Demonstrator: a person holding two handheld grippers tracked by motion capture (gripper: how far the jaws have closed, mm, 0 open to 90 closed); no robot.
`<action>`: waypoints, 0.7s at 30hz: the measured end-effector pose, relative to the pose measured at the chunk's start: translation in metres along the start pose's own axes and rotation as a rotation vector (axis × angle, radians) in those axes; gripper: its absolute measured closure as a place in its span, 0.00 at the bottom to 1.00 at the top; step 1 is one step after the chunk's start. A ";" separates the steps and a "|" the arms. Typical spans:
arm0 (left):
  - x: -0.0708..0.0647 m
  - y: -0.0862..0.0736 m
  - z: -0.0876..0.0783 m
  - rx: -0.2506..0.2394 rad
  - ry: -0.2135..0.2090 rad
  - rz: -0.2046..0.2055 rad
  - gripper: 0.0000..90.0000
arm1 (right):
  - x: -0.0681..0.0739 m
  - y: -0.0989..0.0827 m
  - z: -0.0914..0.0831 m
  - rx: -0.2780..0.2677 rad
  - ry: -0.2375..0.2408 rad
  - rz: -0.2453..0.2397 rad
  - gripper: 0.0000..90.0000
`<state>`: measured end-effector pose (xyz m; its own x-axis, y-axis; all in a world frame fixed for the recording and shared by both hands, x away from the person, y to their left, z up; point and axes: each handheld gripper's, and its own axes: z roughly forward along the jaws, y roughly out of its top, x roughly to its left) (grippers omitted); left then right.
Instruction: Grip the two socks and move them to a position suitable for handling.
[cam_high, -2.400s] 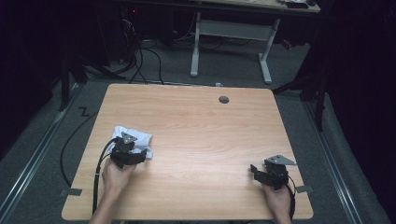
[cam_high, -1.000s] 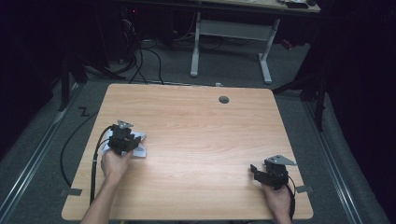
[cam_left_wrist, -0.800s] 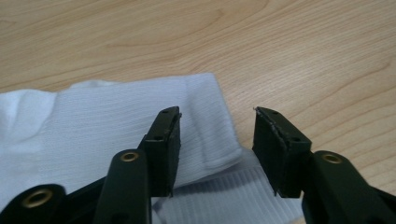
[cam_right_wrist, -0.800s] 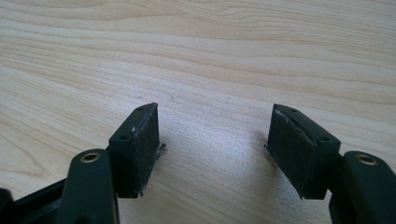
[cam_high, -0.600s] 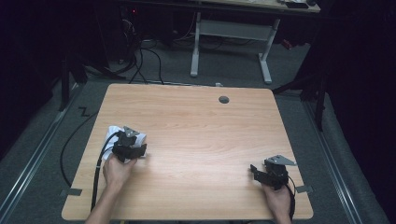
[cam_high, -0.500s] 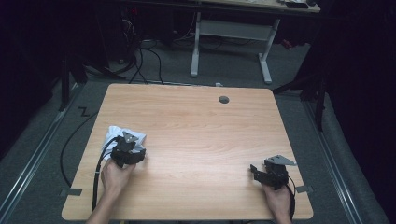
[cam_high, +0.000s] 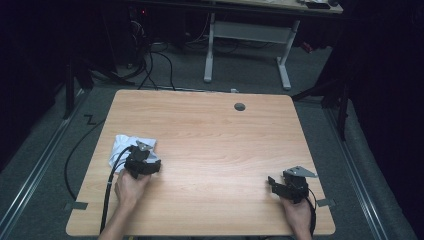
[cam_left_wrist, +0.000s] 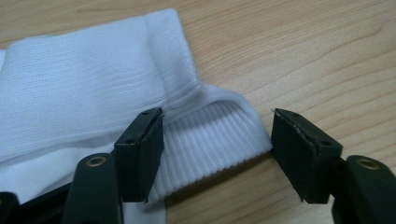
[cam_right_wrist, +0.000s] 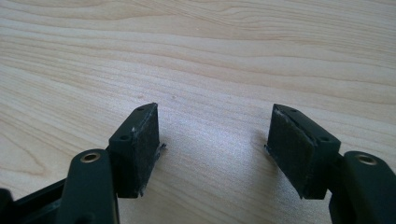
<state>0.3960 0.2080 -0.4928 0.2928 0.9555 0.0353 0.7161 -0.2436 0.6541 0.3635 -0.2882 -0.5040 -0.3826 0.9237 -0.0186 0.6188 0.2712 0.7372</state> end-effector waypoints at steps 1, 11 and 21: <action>-0.001 0.000 -0.001 0.004 0.011 -0.004 0.44 | 0.000 0.000 0.000 0.000 0.000 0.001 0.38; -0.002 -0.003 -0.005 0.002 0.017 -0.010 0.64 | 0.000 0.000 0.000 0.000 0.001 0.002 0.38; 0.011 -0.003 -0.014 -0.028 -0.014 -0.032 0.88 | 0.000 0.000 0.000 0.000 0.001 0.000 0.38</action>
<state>0.3883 0.2216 -0.4833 0.2789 0.9603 0.0041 0.7072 -0.2082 0.6756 0.3634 -0.2881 -0.5039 -0.3832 0.9235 -0.0174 0.6189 0.2707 0.7373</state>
